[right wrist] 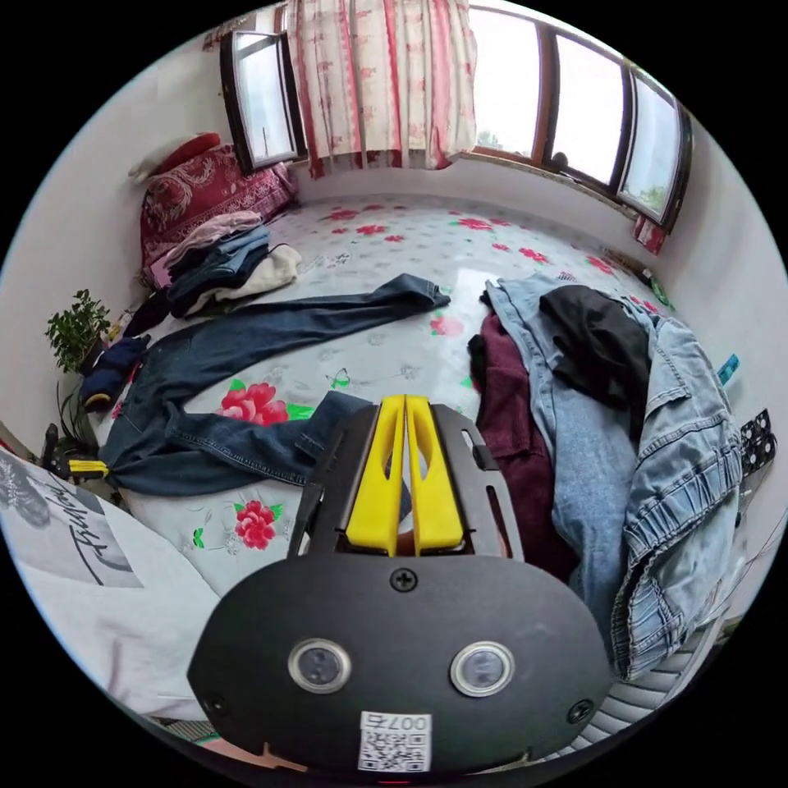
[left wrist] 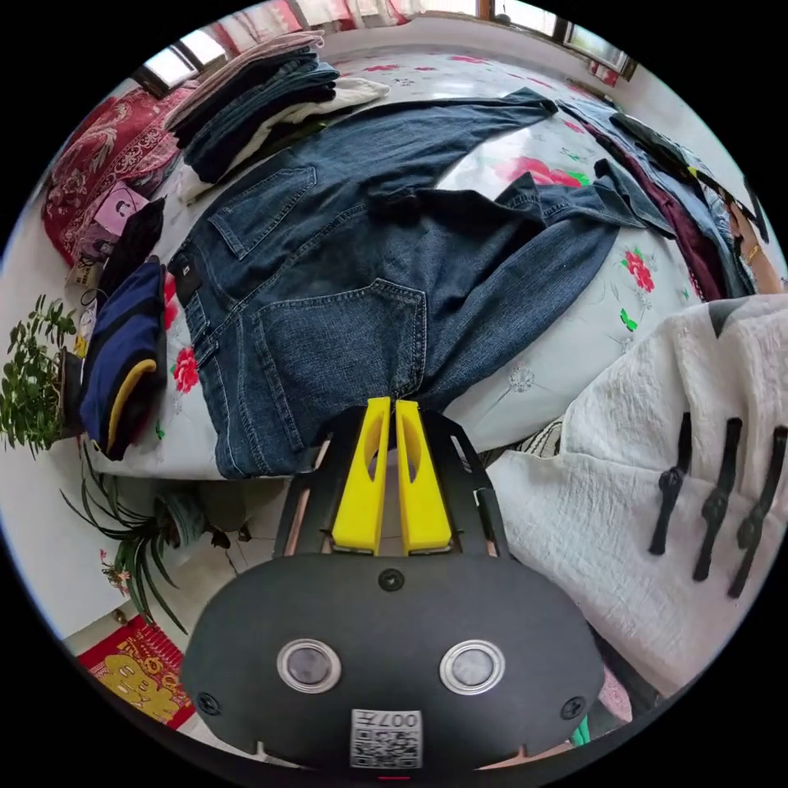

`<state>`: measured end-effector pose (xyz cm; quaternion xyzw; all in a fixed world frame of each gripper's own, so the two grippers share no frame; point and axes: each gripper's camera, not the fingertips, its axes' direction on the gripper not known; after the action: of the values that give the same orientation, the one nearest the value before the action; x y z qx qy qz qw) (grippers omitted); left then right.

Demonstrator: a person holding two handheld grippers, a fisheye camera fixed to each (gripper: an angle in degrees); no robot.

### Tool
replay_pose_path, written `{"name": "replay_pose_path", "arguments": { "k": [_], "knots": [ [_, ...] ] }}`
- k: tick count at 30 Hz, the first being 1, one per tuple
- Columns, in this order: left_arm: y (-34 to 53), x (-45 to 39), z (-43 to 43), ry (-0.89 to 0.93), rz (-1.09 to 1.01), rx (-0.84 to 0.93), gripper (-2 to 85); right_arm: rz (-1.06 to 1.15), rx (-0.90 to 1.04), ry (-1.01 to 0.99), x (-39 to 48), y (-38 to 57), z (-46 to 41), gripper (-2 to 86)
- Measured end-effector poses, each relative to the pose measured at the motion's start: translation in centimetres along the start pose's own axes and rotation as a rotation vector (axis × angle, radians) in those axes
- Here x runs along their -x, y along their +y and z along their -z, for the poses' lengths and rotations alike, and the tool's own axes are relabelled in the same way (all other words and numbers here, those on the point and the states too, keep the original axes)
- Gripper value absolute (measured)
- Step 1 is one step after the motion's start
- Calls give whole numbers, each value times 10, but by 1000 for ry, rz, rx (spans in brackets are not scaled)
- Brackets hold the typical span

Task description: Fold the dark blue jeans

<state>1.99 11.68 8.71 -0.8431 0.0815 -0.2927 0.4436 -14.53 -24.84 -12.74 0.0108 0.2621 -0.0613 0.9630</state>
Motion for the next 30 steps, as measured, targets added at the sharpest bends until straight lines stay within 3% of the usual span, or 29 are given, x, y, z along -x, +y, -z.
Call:
{"name": "replay_pose_path", "arguments": {
  "k": [4, 11, 12, 15, 19, 21, 23, 26, 30],
  "knots": [
    [6, 18, -8, 72, 141, -25, -8, 91, 104, -20, 16, 22, -22, 47],
    [6, 24, -5, 73, 116, -13, -8, 204, 578, 112, 25, 51, -137, 42],
    [11, 28, -2, 94, 138, -30, -7, 194, 497, 49, 19, 48, -124, 27],
    [22, 40, 3, 145, 201, -68, -7, 66, 527, -56, -12, 34, -102, 6],
    [23, 48, 2, 167, 239, -73, -8, -246, 139, -478, -84, 23, 5, 0],
    [16, 48, -1, 177, 229, -65, -7, -431, -197, -781, -132, 38, 77, -1],
    [7, 46, -6, 199, 208, -51, -7, -506, -398, -907, -149, 48, 121, -2],
    [-12, 37, -20, 196, 164, -4, -5, -502, -604, -835, -142, 46, 188, -1],
    [-26, 29, -33, 177, 118, 52, -1, -441, -554, -438, -121, 3, 191, 9]
  ]
}}
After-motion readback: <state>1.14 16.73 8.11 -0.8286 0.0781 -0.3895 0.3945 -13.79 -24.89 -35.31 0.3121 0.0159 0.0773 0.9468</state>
